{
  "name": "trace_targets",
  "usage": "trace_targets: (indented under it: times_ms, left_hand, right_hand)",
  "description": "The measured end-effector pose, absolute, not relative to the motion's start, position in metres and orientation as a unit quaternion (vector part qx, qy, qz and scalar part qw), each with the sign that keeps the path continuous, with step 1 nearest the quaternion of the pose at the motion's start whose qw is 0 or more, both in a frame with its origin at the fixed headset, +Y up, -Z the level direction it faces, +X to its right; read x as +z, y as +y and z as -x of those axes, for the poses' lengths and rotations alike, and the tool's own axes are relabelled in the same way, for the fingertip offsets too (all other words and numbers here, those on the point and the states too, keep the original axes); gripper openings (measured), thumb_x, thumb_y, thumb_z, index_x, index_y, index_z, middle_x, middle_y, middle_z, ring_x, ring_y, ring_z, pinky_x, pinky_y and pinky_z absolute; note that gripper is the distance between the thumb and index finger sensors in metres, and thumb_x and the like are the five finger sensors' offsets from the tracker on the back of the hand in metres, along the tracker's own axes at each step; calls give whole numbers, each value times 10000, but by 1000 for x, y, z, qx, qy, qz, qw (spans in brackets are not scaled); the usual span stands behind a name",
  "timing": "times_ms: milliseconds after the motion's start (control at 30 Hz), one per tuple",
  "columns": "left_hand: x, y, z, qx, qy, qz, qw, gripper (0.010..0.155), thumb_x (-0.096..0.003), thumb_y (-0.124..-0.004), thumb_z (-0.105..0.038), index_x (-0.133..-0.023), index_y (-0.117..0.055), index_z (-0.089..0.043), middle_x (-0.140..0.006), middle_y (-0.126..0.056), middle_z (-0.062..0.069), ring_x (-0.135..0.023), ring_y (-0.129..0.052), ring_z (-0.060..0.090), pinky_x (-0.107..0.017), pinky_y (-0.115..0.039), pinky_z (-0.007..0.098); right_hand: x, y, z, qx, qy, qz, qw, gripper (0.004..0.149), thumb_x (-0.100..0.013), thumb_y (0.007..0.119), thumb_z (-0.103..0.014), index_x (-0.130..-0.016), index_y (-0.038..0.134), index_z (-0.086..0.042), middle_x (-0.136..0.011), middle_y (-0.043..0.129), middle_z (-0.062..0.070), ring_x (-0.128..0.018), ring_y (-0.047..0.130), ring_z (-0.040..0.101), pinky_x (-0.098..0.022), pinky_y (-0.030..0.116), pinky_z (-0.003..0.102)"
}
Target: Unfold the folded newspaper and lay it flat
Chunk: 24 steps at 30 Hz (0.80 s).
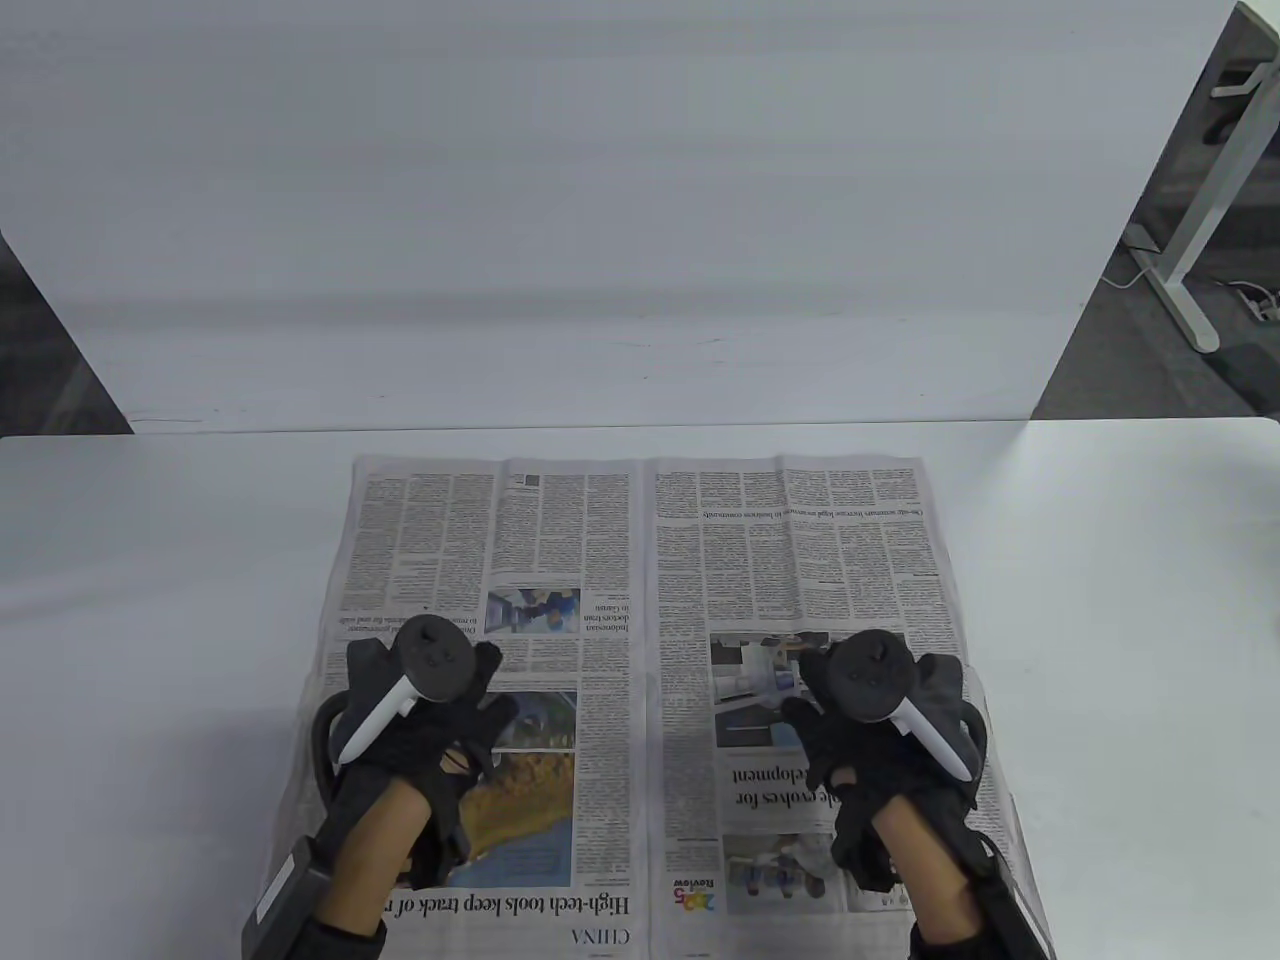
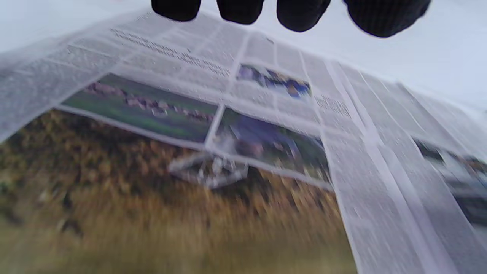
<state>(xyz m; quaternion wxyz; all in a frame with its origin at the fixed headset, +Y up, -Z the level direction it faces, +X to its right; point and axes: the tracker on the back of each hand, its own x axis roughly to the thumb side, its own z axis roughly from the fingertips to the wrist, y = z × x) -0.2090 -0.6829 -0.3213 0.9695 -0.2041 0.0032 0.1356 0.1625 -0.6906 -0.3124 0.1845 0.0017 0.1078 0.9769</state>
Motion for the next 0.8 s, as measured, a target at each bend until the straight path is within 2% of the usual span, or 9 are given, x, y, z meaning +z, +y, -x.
trace_targets:
  times_ms: [167, 300, 500, 667, 800]
  left_hand:
    - [-300, -695, 190, 117, -35, 187, 975, 642, -487, -681, -515, -1078, -587, -283, -1163, -562, 128, -1065, -551, 499, -734, -470, 681]
    - [-294, -711, 183, 88, -38, 215, 972, 608, -492, -670, -491, -1057, -639, -269, -1129, -644, 133, -1050, -601, 451, -730, -504, 661]
    - [-293, -730, 185, 66, -28, 271, 960, 609, -494, -666, -493, -1056, -641, -258, -1130, -624, 124, -1055, -581, 439, -736, -491, 657]
    - [-293, -731, 185, 69, -30, 269, 960, 608, -493, -671, -495, -1053, -649, -261, -1128, -619, 124, -1054, -578, 446, -733, -500, 656]
    - [-297, -738, 184, 79, -30, 275, 958, 613, -490, -674, -498, -1055, -647, -263, -1142, -531, 115, -1061, -507, 448, -725, -521, 659]
  right_hand:
    - [-296, -708, -149, 977, 127, -28, 168, 585, -481, 748, -484, -954, 810, -146, -1044, 791, 219, -968, 681, 510, -622, 519, 748]
    - [-289, -719, -146, 976, 160, -29, 146, 591, -480, 749, -478, -947, 812, -121, -1024, 790, 252, -937, 695, 537, -616, 572, 720]
    - [-286, -733, -144, 970, 205, -20, 127, 606, -483, 744, -476, -949, 799, -93, -1014, 787, 270, -920, 707, 552, -613, 590, 707]
    - [-287, -736, -144, 969, 211, -17, 126, 612, -483, 745, -475, -954, 789, -88, -1020, 764, 271, -922, 691, 559, -610, 599, 704]
    - [-289, -740, -143, 970, 207, -14, 124, 625, -482, 747, -472, -972, 760, -85, -1040, 714, 278, -941, 642, 566, -614, 583, 713]
